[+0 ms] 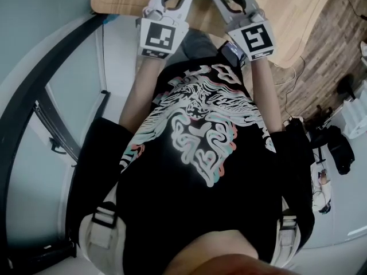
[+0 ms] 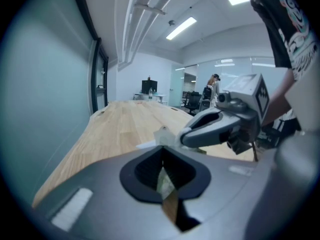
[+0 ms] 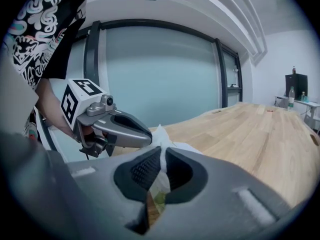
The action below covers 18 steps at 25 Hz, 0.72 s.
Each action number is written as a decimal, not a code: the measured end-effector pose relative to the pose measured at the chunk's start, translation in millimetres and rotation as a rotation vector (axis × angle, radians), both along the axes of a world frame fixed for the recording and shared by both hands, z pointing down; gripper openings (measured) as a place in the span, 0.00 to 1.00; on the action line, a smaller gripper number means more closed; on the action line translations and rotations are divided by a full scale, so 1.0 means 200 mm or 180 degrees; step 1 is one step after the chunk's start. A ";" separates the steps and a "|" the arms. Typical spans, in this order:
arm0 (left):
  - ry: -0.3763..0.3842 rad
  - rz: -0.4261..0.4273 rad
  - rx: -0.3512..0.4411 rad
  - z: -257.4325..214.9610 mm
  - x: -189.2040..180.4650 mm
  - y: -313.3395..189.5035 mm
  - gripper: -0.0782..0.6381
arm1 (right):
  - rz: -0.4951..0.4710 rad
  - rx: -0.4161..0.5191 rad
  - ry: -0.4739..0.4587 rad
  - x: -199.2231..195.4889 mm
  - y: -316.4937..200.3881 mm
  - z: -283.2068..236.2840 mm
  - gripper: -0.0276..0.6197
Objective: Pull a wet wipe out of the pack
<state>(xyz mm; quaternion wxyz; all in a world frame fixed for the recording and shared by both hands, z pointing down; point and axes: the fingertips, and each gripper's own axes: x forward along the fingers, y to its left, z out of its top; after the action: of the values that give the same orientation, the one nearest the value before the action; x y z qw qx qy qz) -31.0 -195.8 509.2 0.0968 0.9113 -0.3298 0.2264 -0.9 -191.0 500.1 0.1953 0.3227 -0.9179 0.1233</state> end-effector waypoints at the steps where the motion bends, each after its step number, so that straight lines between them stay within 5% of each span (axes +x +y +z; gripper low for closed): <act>1: 0.0008 0.0006 0.0007 0.00 0.00 0.00 0.10 | 0.0029 -0.0021 -0.0050 0.00 0.00 0.00 0.06; 18: 0.0065 -0.0055 0.0111 -0.08 -0.03 0.00 0.10 | 0.0399 0.0016 -0.0483 0.08 0.01 -0.12 0.06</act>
<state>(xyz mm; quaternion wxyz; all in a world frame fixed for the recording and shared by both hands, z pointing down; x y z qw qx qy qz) -36.1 -195.7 492.3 0.0862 0.9123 -0.3406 0.2105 14.9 -189.5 476.1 0.1163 0.3696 -0.9084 0.1571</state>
